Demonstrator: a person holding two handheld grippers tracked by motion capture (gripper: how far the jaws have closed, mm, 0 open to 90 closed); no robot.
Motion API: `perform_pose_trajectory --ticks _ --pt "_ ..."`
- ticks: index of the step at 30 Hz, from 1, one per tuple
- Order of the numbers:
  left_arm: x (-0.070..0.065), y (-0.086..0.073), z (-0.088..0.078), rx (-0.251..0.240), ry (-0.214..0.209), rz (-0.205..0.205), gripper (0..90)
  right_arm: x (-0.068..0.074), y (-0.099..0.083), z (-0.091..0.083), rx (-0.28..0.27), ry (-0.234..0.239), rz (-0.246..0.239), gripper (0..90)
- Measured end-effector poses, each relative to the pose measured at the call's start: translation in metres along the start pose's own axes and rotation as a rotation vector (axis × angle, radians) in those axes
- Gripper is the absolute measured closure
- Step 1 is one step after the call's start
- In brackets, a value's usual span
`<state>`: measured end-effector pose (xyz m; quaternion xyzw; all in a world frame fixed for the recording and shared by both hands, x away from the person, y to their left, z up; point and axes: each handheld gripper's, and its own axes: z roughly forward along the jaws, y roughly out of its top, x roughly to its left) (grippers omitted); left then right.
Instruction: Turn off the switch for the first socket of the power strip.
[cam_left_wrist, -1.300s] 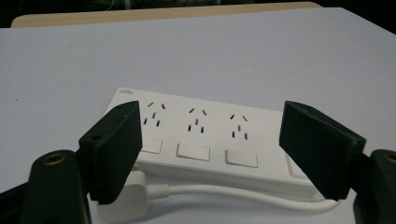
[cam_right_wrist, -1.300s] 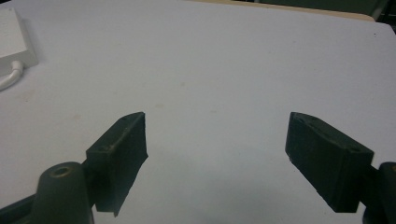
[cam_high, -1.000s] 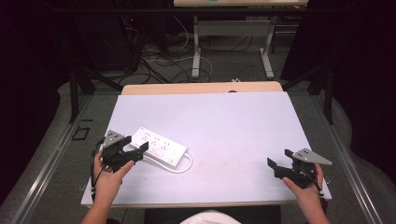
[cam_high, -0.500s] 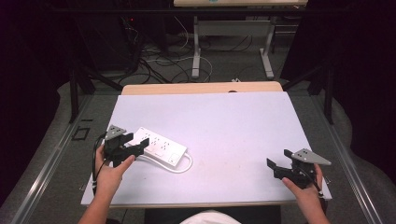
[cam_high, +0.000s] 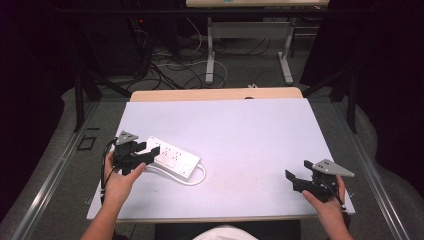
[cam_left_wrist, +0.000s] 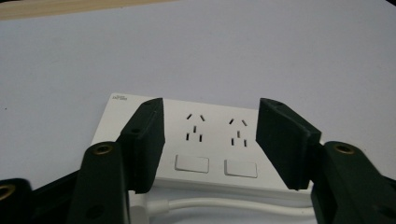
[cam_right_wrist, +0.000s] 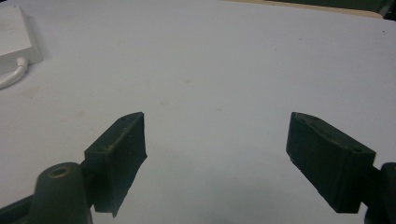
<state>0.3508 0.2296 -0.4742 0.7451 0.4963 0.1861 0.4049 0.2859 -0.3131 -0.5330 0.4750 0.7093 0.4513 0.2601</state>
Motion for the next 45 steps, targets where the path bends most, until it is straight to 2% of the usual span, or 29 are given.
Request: perform_pose_trajectory --ticks 1,3,4,5,7,8,10,11,12,14,17,18,21,23,24,25,30,36,38,41,42,43,45 --pt "0.001 0.001 0.0 0.015 -0.002 0.014 45.3 0.0 0.0 0.001 -0.009 -0.001 0.002 19.0" --pt "0.0 0.002 0.001 0.009 0.008 0.013 49.0 0.0 0.0 0.001 -0.009 0.0 0.003 19.0" --pt "0.0 0.003 0.0 0.031 -0.003 0.013 50.4 0.0 0.0 0.001 -0.009 0.0 0.002 18.9" --pt "-0.001 0.003 0.001 0.023 0.007 0.016 51.8 0.0 0.0 0.001 -0.009 0.0 0.003 18.9" --pt "-0.001 0.005 0.001 0.051 -0.001 0.018 55.5 0.0 0.0 0.001 -0.008 -0.001 0.001 18.8" --pt "-0.002 0.006 0.003 0.042 0.012 0.023 57.5 -0.001 -0.001 0.001 -0.012 0.001 -0.004 18.8" --pt "-0.002 0.007 0.003 0.062 0.009 0.021 59.5 -0.001 -0.001 0.001 -0.013 0.0 -0.005 18.8" --pt "-0.003 0.007 0.004 0.064 0.007 0.013 63.2 -0.001 -0.001 0.001 -0.011 0.002 -0.002 18.7" --pt "-0.004 0.007 0.005 0.075 0.008 0.004 65.0 -0.001 -0.001 0.003 -0.035 -0.005 -0.001 18.7" --pt "-0.005 0.009 0.007 0.098 0.0 -0.004 67.4 -0.002 -0.001 0.001 -0.001 0.001 -0.003 18.7" --pt "-0.006 0.011 0.008 0.115 0.003 -0.005 70.4 -0.001 -0.001 0.002 -0.014 -0.008 -0.001 18.8" --pt "-0.006 0.012 0.009 0.121 0.001 -0.013 71.8 -0.002 -0.001 0.001 0.002 0.002 -0.001 18.7" --pt "-0.008 0.014 0.011 0.147 0.001 -0.032 75.0 -0.001 -0.001 0.001 0.005 0.001 0.0 18.6" --pt "-0.008 0.016 0.012 0.164 -0.003 -0.043 76.5 -0.001 -0.001 0.001 0.005 0.002 -0.001 18.6" --pt "-0.007 0.017 0.012 0.188 -0.011 -0.05 76.5 -0.001 -0.001 0.001 0.005 0.002 -0.001 18.6" --pt "-0.007 0.018 0.015 0.199 -0.01 -0.071 78.4 -0.001 -0.001 0.001 0.004 0.001 0.0 18.6" --pt "-0.006 0.02 0.019 0.226 -0.009 -0.092 82.2 -0.002 -0.001 0.001 0.003 0.002 -0.004 18.6" --pt "-0.006 0.02 0.024 0.245 -0.008 -0.096 87.7 -0.002 -0.001 0.001 0.004 0.002 -0.004 18.6" --pt "-0.006 0.019 0.025 0.255 -0.008 -0.095 89.5 -0.002 -0.001 0.003 -0.01 0.003 0.0 18.5" --pt "-0.007 0.019 0.027 0.267 -0.004 -0.093 90.0 -0.002 -0.001 0.002 0.003 0.007 -0.001 18.5" --pt "-0.007 0.019 0.029 0.26 -0.001 -0.094 90.0 -0.002 -0.001 0.003 -0.009 0.005 0.001 18.5" --pt "-0.007 0.019 0.029 0.279 -0.007 -0.09 90.0 -0.002 -0.001 0.003 -0.009 0.005 0.001 18.5" --pt "-0.008 0.019 0.031 0.273 -0.002 -0.089 90.0 -0.002 -0.001 0.003 -0.008 0.006 0.002 18.5"
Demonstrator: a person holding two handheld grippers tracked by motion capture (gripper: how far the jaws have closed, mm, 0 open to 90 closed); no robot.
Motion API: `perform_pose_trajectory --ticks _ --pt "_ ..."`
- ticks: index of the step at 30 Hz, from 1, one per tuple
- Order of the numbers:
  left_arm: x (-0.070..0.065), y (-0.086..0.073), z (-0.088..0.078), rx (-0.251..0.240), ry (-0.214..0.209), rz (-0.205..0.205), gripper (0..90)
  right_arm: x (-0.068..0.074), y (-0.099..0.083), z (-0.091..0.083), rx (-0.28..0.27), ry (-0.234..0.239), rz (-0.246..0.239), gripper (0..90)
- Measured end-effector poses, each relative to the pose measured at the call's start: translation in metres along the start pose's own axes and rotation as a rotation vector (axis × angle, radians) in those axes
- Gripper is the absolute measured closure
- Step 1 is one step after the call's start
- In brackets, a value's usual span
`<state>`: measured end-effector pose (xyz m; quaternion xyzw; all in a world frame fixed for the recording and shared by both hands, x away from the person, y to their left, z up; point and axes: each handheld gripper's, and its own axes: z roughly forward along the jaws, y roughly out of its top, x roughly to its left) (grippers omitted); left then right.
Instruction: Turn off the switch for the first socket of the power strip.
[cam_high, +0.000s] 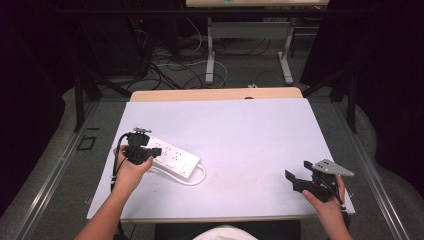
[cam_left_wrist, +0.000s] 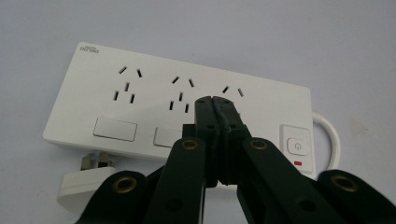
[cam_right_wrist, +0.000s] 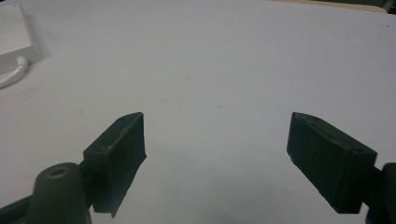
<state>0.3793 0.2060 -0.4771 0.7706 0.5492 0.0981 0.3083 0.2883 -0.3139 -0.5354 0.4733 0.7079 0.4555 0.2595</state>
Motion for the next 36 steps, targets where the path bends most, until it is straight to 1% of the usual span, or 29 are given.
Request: perform_pose_trajectory --ticks 2,4,10,11,12,13,14,15,18,20,21,22,25,29,32,35,36 --pt "-0.001 0.0 0.002 -0.001 0.005 0.0 90.0 0.0 0.0 0.0 0.0 0.0 0.0 18.5" --pt "-0.002 0.001 0.003 0.012 -0.001 0.009 90.0 0.0 0.0 0.0 0.0 0.0 0.002 18.6" --pt "-0.004 0.0 0.01 0.036 0.004 0.022 90.0 0.0 0.0 0.0 0.001 0.0 0.002 18.5" --pt "-0.004 0.0 0.011 0.044 0.003 0.022 90.0 0.0 0.0 0.0 0.0 0.0 0.002 18.5" --pt "-0.005 0.0 0.013 0.041 0.007 0.017 90.0 0.0 0.0 0.0 0.005 0.006 0.003 18.5" --pt "-0.005 0.0 0.013 0.06 -0.001 0.023 90.0 0.0 0.0 0.0 0.01 0.002 0.004 18.5" --pt "-0.005 0.0 0.015 0.058 0.001 0.029 90.0 0.0 0.0 0.0 0.004 -0.002 0.007 18.5" --pt "-0.006 0.0 0.018 0.069 0.005 0.033 90.0 0.0 0.0 0.0 0.0 0.0 0.005 18.5" --pt "-0.008 -0.001 0.022 0.083 0.007 0.031 90.0 0.0 0.0 0.0 0.004 0.0 0.004 18.6" --pt "-0.008 -0.001 0.023 0.089 0.006 0.039 90.0 -0.001 0.0 0.0 0.006 0.002 0.006 18.5" --pt "-0.008 -0.001 0.024 0.091 0.007 0.031 90.0 -0.001 0.0 0.0 0.005 0.001 0.005 18.5" --pt "-0.009 -0.001 0.026 0.105 0.005 0.034 90.0 -0.001 0.0 0.0 0.004 0.0 0.003 18.5" --pt "-0.01 -0.001 0.028 0.109 0.004 0.037 90.0 -0.001 0.0 0.0 0.004 0.002 0.003 18.6" --pt "-0.01 -0.001 0.032 0.129 0.006 0.047 90.0 -0.001 0.0 0.0 0.005 0.002 0.006 18.5" --pt "-0.011 -0.002 0.035 0.129 0.007 0.047 90.0 -0.001 0.0 0.0 0.004 0.003 0.006 18.6" --pt "-0.012 -0.001 0.037 0.144 0.008 0.048 90.0 -0.001 0.0 0.0 0.004 0.003 0.004 18.5" --pt "-0.012 -0.002 0.038 0.142 0.01 0.06 90.0 0.0 0.0 0.0 0.004 0.001 0.005 18.5"
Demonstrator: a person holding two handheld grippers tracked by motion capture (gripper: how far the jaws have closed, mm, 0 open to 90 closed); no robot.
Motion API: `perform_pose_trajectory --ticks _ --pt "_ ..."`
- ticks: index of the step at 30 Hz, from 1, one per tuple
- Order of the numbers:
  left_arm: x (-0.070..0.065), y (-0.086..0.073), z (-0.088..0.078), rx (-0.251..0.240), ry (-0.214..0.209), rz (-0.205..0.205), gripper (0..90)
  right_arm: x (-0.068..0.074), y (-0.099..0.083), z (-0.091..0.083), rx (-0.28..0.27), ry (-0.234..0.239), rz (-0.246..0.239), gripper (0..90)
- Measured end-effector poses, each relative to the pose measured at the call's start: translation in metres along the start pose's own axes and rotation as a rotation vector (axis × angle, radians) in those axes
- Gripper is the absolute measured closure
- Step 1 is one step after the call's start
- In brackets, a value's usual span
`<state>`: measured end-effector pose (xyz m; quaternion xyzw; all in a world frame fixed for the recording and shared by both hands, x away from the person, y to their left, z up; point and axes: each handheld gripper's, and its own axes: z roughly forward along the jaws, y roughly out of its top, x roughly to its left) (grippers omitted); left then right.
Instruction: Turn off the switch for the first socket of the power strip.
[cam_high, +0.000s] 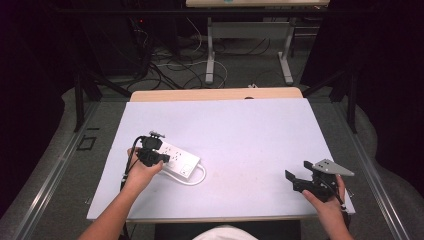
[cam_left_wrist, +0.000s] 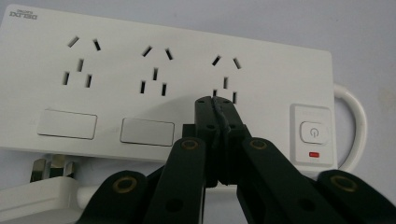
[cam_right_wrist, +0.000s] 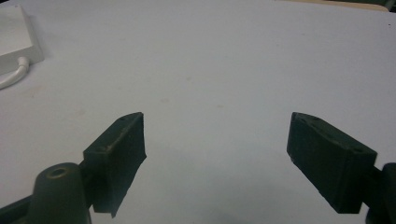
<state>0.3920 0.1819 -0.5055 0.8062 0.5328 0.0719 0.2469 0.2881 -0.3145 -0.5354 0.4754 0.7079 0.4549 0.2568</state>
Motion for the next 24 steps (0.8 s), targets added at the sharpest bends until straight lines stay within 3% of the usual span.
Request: perform_pose_trajectory --ticks 11,24 --pt "0.0003 -0.0009 0.0047 0.029 0.004 0.003 90.0 -0.0001 -0.0001 0.0001 0.002 0.002 0.001 18.5" --pt "0.0023 -0.0027 0.0044 0.019 -0.011 -0.018 90.0 -0.0003 0.0 -0.0003 0.008 0.008 0.003 18.6"
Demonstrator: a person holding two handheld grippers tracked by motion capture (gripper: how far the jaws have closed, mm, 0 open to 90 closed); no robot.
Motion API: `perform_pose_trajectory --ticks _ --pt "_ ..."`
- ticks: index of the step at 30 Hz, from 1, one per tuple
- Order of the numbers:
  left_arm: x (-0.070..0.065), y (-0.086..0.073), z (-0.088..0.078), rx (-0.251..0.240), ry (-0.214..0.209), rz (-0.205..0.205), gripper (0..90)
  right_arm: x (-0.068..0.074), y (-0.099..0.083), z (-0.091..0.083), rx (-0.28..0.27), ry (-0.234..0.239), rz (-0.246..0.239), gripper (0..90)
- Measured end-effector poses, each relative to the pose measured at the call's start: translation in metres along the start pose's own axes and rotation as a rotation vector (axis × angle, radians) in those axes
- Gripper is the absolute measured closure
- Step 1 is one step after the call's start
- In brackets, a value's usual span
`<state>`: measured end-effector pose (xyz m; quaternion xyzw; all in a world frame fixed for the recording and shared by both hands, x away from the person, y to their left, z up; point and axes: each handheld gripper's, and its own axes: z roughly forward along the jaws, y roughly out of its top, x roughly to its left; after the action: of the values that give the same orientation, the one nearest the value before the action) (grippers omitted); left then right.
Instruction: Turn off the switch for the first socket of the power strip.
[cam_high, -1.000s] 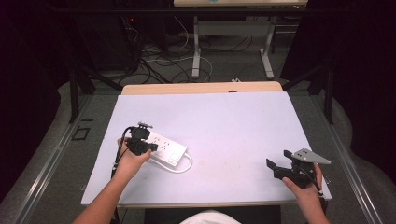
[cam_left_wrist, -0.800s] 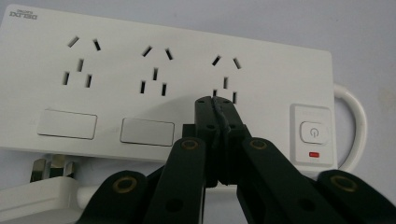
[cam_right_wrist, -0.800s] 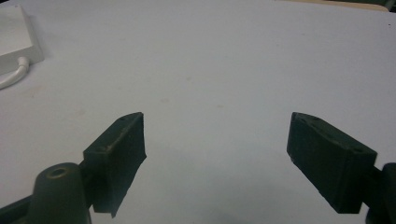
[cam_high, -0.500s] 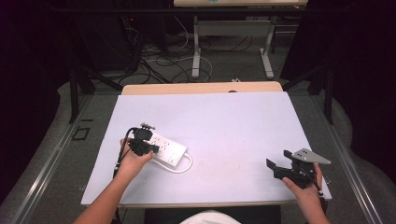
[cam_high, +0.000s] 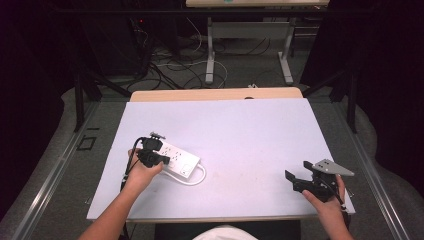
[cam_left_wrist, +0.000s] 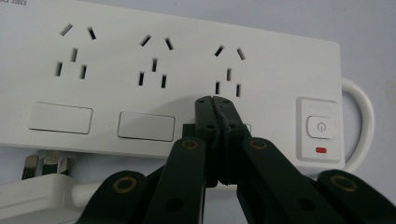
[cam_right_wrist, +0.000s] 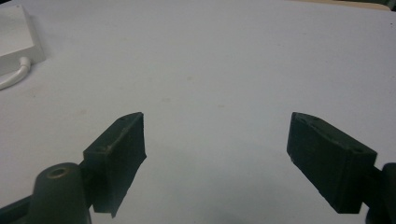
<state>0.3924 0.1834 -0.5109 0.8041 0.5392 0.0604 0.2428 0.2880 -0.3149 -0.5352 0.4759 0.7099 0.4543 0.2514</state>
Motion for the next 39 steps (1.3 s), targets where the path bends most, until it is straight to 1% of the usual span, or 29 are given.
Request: perform_pose_trajectory --ticks 3,7,8,11,14,17,19,20,24,25,32,33,38,39 --pt "0.0009 -0.0001 -0.0008 0.008 -0.001 0.002 90.0 0.0001 0.0001 -0.0003 0.004 -0.002 -0.001 18.5" --pt "0.0015 -0.0008 -0.0009 0.003 -0.006 -0.003 90.0 0.0001 0.0001 0.0 0.003 -0.001 -0.003 18.6" --pt "0.002 -0.0007 -0.0011 0.004 -0.004 0.006 90.0 0.0002 0.0001 -0.0001 0.003 -0.001 -0.001 18.5" --pt "0.0012 -0.0009 -0.0004 0.005 -0.012 -0.001 90.0 0.0002 0.0001 -0.0001 0.003 -0.001 -0.001 18.5" --pt "0.0007 -0.001 0.0002 0.004 -0.018 0.001 90.0 0.0001 0.0002 -0.0001 0.002 0.0 -0.004 18.6" --pt "0.0009 -0.0008 0.0 0.006 -0.017 -0.002 90.0 0.0002 0.0001 -0.0002 0.003 -0.001 -0.002 18.6" --pt "0.001 -0.001 0.0003 0.003 -0.019 -0.004 90.0 0.0004 -0.0001 0.0003 -0.007 -0.001 -0.001 18.6" --pt "0.001 -0.001 0.0003 0.003 -0.019 -0.005 90.0 0.0 0.0002 -0.0004 0.002 -0.001 -0.004 18.5" --pt "0.0008 -0.0009 0.0001 0.006 -0.018 -0.002 90.0 0.0001 0.0001 -0.0004 0.003 -0.001 -0.002 18.6" --pt "0.0008 -0.0011 0.0003 0.002 -0.018 -0.003 90.0 0.0003 0.0 0.0003 -0.007 -0.001 -0.002 18.5" --pt "0.0013 -0.0021 0.0007 -0.009 -0.023 -0.005 90.0 0.0003 -0.0001 0.0002 -0.007 -0.001 -0.001 18.6" --pt "0.0021 -0.0022 0.0001 -0.001 -0.024 0.0 90.0 0.0003 -0.0001 0.0001 -0.007 -0.002 -0.002 18.5" --pt "0.0029 -0.0029 0.0005 -0.01 -0.03 -0.013 90.0 0.0004 -0.0001 0.0003 -0.007 0.0 -0.001 18.6" --pt "0.0029 -0.0028 0.0002 -0.005 -0.029 -0.005 90.0 0.0004 -0.0001 0.0002 -0.007 0.0 -0.001 18.5"
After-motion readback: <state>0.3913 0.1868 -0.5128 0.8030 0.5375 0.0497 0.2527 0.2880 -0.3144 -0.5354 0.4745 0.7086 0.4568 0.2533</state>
